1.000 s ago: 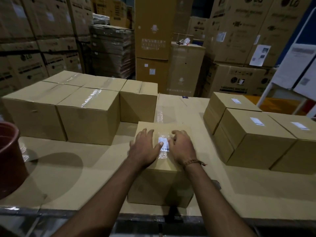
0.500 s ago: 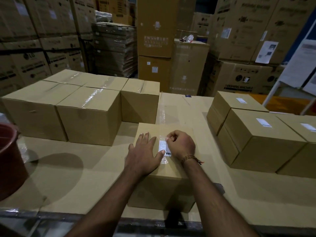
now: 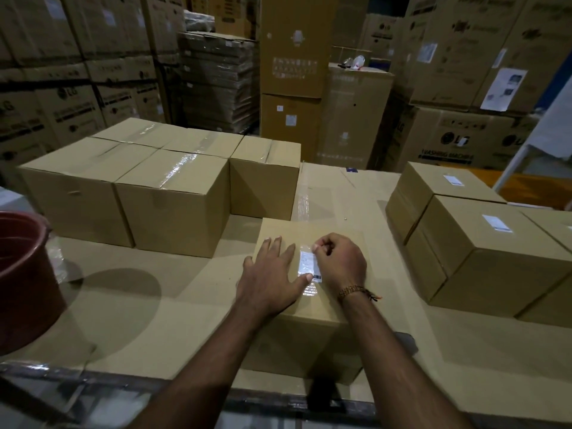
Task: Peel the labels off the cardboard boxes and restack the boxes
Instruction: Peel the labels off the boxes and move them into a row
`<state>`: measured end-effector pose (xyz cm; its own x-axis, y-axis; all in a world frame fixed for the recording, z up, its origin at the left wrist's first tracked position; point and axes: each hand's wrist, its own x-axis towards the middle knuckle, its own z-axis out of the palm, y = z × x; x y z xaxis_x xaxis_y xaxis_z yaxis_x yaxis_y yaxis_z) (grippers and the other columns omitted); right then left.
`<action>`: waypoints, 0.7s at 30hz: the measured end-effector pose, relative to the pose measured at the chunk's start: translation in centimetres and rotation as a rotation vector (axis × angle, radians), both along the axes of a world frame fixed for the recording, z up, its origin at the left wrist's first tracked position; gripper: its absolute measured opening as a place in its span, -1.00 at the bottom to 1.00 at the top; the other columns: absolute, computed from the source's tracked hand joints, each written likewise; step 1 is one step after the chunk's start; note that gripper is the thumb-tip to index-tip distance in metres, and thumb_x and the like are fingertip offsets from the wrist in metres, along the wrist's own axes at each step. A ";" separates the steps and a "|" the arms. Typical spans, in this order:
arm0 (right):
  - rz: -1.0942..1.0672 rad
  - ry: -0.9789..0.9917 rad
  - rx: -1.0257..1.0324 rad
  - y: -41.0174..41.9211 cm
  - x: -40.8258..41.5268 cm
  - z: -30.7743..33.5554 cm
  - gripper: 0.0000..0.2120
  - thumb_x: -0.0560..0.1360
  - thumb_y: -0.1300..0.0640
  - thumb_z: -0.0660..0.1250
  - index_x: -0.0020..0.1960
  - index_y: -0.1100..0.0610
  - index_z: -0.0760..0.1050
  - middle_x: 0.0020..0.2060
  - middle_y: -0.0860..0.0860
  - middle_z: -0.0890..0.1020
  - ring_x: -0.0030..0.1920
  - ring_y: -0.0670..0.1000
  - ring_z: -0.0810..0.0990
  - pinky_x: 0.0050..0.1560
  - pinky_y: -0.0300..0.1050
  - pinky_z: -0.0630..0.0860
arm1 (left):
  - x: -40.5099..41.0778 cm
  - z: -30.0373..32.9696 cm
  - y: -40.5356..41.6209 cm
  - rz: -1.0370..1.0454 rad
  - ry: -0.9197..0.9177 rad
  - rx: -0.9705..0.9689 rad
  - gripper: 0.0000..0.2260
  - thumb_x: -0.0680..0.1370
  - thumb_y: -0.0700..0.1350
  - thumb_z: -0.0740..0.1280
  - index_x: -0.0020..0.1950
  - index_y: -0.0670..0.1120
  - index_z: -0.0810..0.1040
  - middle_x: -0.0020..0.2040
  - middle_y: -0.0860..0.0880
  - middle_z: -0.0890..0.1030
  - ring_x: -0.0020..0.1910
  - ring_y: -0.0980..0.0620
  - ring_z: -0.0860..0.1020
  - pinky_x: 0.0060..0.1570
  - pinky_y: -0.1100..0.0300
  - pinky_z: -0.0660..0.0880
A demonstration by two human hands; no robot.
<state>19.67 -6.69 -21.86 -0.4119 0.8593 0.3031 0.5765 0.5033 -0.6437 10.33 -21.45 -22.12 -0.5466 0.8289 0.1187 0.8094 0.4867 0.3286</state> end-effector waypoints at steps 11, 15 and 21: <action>0.016 0.046 0.002 -0.1 0.1 -0.1 -0.90 0.52 -0.03 0.46 -0.15 -0.04 0.63 -0.19 -0.15 0.66 -0.18 -0.05 0.62 -0.13 -0.04 0.63 | 0.2 0.4 0.1 -0.039 -0.002 -0.082 -0.44 0.64 0.42 -0.02 0.65 0.39 0.05 0.74 -0.05 -0.10 0.71 -0.11 -0.15 0.55 -0.36 0.02; 0.018 0.056 0.002 -0.1 0.2 0.0 -0.90 0.53 -0.02 0.46 -0.15 -0.04 0.63 -0.19 -0.15 0.66 -0.18 -0.06 0.62 -0.13 -0.05 0.63 | 0.2 0.4 0.1 -0.031 -0.007 -0.074 -0.45 0.64 0.42 0.00 0.64 0.41 0.08 0.74 -0.04 -0.08 0.71 -0.09 -0.14 0.54 -0.35 0.04; 0.024 0.086 -0.016 -0.1 0.2 -0.2 -0.89 0.52 -0.03 0.45 -0.16 -0.06 0.60 -0.20 -0.17 0.65 -0.19 -0.08 0.61 -0.14 0.01 0.66 | 0.4 0.5 0.0 -0.020 -0.005 -0.056 -0.45 0.63 0.41 0.02 0.64 0.40 0.13 0.74 -0.03 -0.06 0.71 -0.07 -0.11 0.54 -0.33 0.07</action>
<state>19.83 -6.76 -22.04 -0.4055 0.8544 0.3249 0.5062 0.5059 -0.6985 10.70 -21.45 -21.60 -0.5301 0.8451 0.0691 0.8176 0.4879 0.3058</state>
